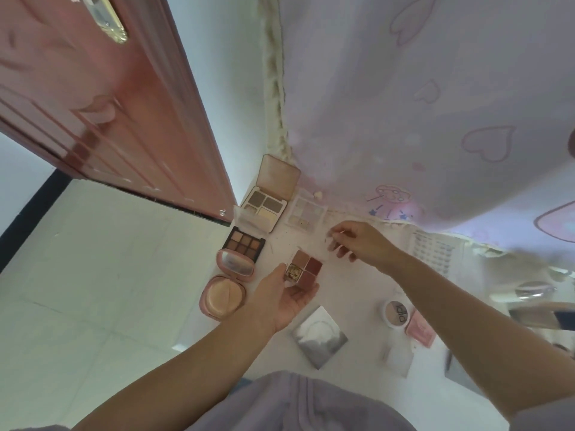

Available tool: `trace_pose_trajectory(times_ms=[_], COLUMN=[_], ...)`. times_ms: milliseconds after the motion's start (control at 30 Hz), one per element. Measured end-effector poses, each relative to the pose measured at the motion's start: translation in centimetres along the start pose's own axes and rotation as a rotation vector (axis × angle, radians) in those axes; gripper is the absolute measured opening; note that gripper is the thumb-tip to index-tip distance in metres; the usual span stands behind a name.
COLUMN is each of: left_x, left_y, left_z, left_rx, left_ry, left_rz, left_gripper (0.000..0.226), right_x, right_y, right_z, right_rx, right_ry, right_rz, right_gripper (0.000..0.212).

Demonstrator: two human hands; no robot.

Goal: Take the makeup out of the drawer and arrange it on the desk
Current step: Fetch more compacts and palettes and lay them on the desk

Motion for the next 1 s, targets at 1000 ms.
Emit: trace_pose_trajectory(times_ms=[1000], left_x=[-7.5], left_y=[-3.1], left_z=[9.5], left_rx=[-0.453], left_ry=[-1.507], left_rz=[0.22], left_gripper=[0.052], right_x=[-1.0], right_y=[-4.6], right_z=[-4.9], right_rx=[0.201], right_ry=[0.999], right_rz=[0.166], right_gripper=[0.051])
Point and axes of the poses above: each hand's wrist, its own y-axis away from the middle knuckle, its own x-axis out of the back of the hand, z = x × y, the point moved 10 cm from there along -y, towards the middle knuckle, and after that the axes turned 14 degrees about -z, right-handed, at the moved point
